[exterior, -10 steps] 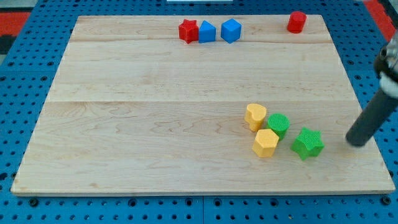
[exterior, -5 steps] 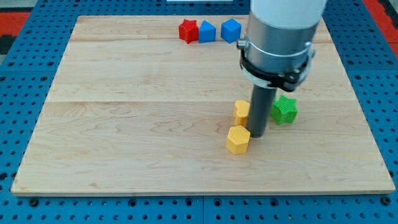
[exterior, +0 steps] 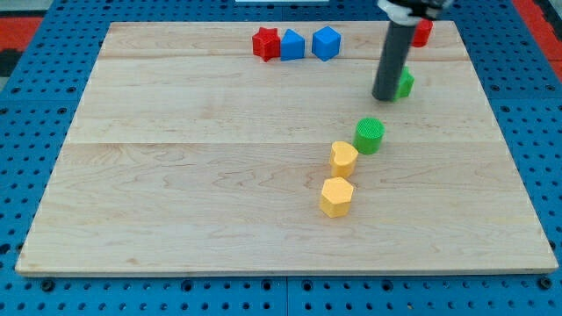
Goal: Move the green star towards the bottom left side of the red circle
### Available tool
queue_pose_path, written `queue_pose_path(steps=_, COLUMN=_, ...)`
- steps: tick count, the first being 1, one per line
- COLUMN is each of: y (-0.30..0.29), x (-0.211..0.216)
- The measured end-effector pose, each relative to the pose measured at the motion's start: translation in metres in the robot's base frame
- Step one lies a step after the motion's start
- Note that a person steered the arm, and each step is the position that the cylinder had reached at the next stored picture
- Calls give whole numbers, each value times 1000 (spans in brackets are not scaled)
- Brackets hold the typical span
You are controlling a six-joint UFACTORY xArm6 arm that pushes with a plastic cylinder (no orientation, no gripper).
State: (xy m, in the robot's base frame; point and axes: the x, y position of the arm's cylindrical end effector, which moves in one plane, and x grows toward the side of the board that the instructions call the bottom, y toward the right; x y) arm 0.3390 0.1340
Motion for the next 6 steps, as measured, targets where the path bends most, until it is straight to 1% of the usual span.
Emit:
queue_pose_path(steps=1, y=3, x=-3)
queue_pose_path(steps=2, y=6, x=6)
queue_pose_path(steps=3, y=12, x=28)
queue_pose_path(steps=4, y=32, x=0)
queue_pose_path(steps=5, y=54, x=-45)
queue_pose_path(steps=6, y=64, x=-34)
